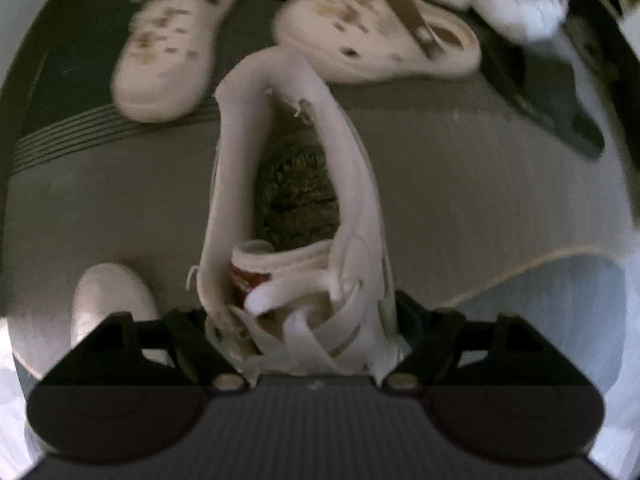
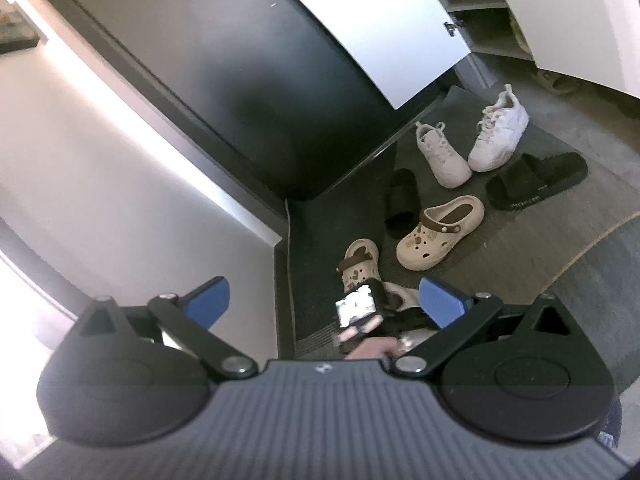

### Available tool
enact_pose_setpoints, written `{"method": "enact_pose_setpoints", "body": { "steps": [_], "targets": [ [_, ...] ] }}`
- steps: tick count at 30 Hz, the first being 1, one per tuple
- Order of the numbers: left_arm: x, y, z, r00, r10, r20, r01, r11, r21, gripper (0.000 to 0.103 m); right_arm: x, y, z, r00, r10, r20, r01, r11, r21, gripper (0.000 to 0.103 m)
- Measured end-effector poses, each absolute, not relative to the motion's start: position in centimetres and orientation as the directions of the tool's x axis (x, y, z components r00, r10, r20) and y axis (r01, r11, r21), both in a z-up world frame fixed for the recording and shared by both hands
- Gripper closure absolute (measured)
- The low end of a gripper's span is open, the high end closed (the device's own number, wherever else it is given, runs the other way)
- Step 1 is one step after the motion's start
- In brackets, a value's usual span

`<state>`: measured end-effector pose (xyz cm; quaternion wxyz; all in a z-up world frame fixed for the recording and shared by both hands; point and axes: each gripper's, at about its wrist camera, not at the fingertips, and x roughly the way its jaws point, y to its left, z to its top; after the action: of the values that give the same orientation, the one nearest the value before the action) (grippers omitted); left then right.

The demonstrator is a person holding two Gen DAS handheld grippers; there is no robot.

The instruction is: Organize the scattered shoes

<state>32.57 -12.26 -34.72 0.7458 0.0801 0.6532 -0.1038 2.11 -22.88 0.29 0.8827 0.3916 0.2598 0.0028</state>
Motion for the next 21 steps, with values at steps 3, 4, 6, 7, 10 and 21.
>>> {"method": "enact_pose_setpoints", "body": {
  "steps": [3,4,6,7,10,21],
  "targets": [
    [31.7,-13.5,-36.8,0.131,-0.008,-0.991,0.317,0.948,0.034,0.020,1.4,-23.9,0.1,0.873,0.195,-0.447,0.222,0.657,0.721,0.000],
    [31.1,-13.7,-37.5,0.137,0.004,-0.990,0.333,0.942,0.050,0.019,1.1,-24.2,0.1,0.877,0.180,-0.446,0.233,0.651,0.722,0.000],
    [30.8,-13.9,-38.9,0.138,0.007,-0.990,0.346,0.937,0.055,0.015,0.7,-24.7,0.2,0.884,0.150,-0.442,0.254,0.640,0.725,0.000],
    [30.4,-13.9,-39.3,0.146,0.002,-0.989,0.359,0.932,0.055,0.015,0.5,-25.0,0.2,0.888,0.135,-0.441,0.264,0.635,0.726,0.000],
    [29.4,-14.2,-39.3,0.166,0.015,-0.986,0.401,0.913,0.082,0.014,0.0,-25.8,0.3,0.892,0.087,-0.444,0.298,0.625,0.722,0.000],
    [23.1,-16.5,-30.6,0.261,-0.054,-0.964,0.564,0.819,0.107,0.008,-0.9,-25.6,0.7,0.899,0.013,-0.438,0.321,0.661,0.678,0.000]
  ]
}}
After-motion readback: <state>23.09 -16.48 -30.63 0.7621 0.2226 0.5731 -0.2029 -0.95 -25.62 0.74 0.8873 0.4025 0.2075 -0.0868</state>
